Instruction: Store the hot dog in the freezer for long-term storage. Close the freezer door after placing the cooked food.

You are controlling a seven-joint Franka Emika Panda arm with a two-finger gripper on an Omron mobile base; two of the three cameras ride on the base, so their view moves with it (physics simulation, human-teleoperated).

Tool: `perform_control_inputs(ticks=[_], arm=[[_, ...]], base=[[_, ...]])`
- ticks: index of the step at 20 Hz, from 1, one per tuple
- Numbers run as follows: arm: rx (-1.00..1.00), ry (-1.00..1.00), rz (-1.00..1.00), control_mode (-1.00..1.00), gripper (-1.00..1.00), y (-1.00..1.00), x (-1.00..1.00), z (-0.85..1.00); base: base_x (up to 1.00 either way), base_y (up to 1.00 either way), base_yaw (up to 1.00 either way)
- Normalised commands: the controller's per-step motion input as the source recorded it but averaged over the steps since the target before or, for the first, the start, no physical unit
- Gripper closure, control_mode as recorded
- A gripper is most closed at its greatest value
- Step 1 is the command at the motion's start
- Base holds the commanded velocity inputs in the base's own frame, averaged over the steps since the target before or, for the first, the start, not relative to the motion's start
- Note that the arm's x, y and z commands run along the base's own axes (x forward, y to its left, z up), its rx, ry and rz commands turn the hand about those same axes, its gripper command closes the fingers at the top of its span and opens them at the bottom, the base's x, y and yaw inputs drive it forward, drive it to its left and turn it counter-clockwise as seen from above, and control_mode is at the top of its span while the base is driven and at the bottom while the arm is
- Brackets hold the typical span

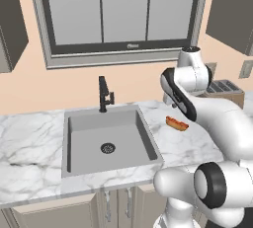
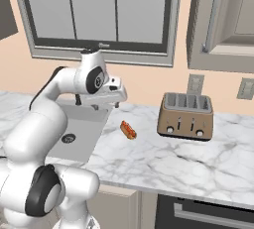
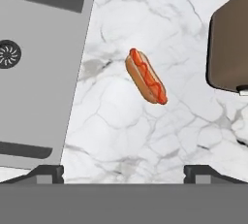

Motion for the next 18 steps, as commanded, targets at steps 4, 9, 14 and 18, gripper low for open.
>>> perform_control_inputs(ticks=[4,9,14,18], arm=[[-0.12,0.0,0.0,-1.0,-1.0,-0.22,0.18,-0.52],[-0.02,0.08,0.04,-1.0,-1.0,-0.07,0.11,-0.44],[0.0,0.05,0.12,-1.0,-1.0,-0.15,0.21,-0.37],[0.01,0.03,0.11,-1.0,-1.0,-0.23,0.42,-0.4]], base=[[0.0,0.0,0.0],[0.0,0.0,0.0],[0.0,0.0,0.0],[0.0,0.0,0.0]])
